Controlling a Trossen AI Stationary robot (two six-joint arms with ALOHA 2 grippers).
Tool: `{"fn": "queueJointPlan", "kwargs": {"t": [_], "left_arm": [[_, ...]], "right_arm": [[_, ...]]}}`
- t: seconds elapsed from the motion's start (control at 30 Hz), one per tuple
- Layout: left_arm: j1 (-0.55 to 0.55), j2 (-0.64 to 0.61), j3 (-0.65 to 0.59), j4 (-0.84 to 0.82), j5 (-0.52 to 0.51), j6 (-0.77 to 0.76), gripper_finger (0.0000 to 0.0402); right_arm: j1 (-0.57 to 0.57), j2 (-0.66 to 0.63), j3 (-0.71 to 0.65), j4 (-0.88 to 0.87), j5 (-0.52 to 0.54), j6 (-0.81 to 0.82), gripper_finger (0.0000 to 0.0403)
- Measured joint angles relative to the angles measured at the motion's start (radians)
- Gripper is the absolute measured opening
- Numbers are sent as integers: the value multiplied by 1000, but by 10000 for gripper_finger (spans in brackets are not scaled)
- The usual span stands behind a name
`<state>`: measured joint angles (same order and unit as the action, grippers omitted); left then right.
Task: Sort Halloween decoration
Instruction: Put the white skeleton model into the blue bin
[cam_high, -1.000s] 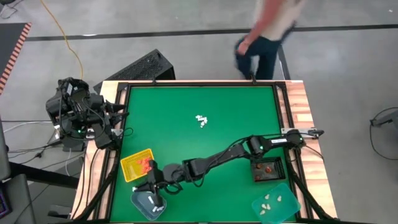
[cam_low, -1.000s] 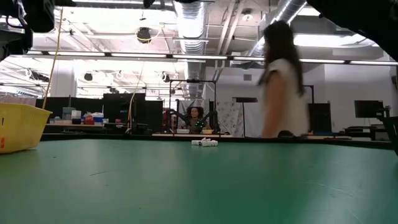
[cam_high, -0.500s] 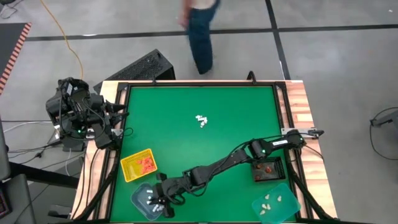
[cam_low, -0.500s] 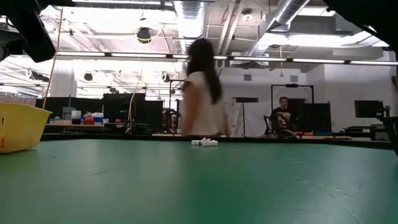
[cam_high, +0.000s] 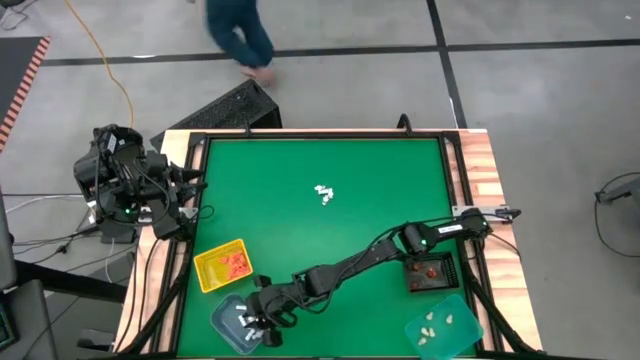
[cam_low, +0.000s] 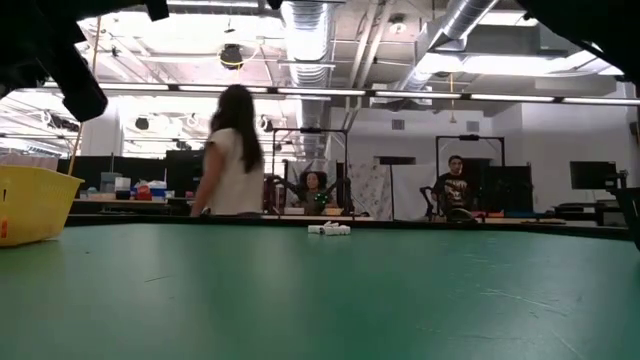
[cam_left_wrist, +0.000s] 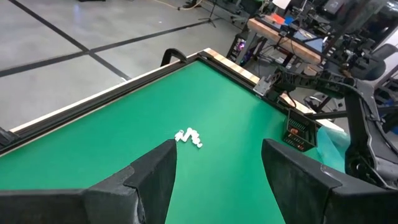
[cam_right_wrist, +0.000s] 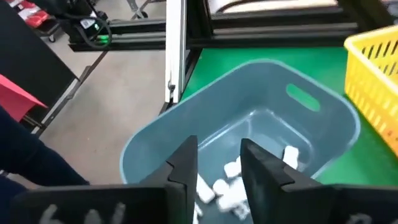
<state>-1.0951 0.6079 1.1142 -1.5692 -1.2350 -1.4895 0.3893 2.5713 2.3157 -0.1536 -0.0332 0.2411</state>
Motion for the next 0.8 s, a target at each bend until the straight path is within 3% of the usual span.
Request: {"fn": "queueJointPlan", "kwargs": {"t": [0.23,0.63,0.8], "left_arm": [[0,0,0,0,0,0,226],[0,0,0,0,-1,0,226],[0,0,0,-1,-1,0,226]], "right_arm": [[-38,-121,-1,-186,0,-45,126],[-225,-459,2,-794,81,-265,121],[-330,-522,-1,-1006,115,-319,121]]}}
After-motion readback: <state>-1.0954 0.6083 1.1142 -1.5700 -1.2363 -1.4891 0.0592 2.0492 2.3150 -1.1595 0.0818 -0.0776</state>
